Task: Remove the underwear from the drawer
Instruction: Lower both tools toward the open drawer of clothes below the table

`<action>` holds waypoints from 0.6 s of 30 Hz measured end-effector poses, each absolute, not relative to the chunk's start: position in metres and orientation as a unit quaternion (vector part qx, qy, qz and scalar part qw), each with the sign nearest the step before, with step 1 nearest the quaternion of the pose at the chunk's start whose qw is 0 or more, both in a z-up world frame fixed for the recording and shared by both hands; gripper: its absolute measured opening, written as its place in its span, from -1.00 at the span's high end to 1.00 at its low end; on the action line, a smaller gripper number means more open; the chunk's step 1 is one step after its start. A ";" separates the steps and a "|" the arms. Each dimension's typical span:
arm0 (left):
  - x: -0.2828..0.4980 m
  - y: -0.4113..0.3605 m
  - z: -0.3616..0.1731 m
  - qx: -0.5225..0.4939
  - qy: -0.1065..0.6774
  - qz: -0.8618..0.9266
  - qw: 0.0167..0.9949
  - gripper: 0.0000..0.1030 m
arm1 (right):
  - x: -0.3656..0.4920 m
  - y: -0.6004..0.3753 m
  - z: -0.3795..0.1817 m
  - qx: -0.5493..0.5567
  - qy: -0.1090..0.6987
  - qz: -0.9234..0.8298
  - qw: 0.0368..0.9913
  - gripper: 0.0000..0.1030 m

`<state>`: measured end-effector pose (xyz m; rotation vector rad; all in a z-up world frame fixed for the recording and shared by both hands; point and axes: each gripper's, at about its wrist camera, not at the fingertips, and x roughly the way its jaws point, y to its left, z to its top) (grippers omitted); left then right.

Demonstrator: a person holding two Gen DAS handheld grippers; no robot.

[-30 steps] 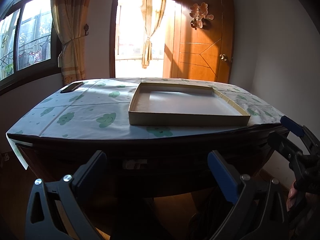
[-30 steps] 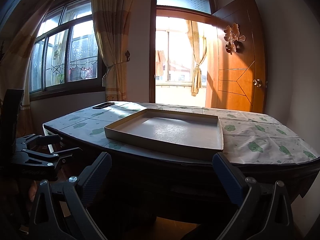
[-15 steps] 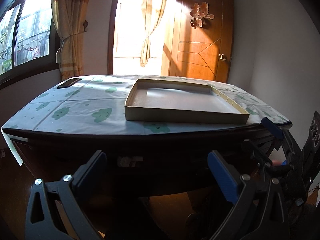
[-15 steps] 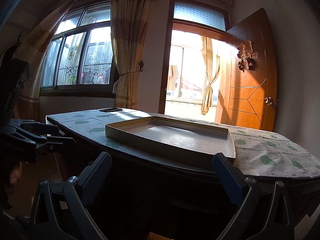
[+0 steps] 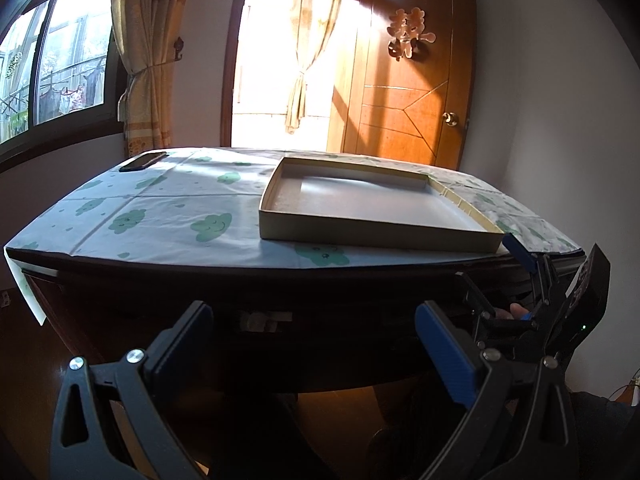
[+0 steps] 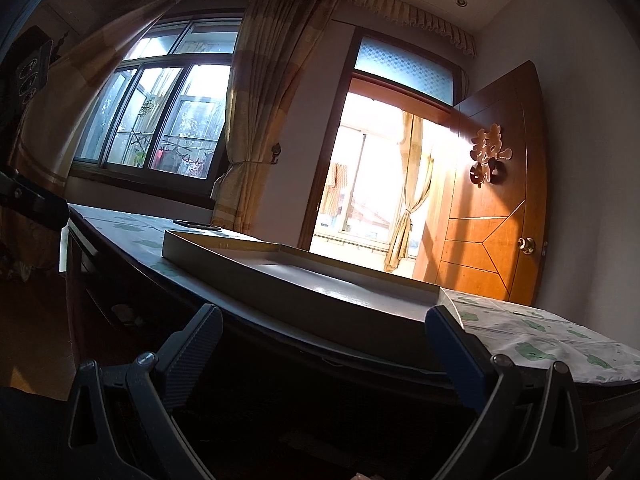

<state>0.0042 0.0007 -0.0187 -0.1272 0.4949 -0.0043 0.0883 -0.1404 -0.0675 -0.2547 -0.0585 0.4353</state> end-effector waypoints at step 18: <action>0.001 -0.001 -0.020 -0.067 0.248 0.004 0.966 -1.00 | 0.104 -0.132 -0.085 -0.213 -0.036 0.220 0.951 -0.99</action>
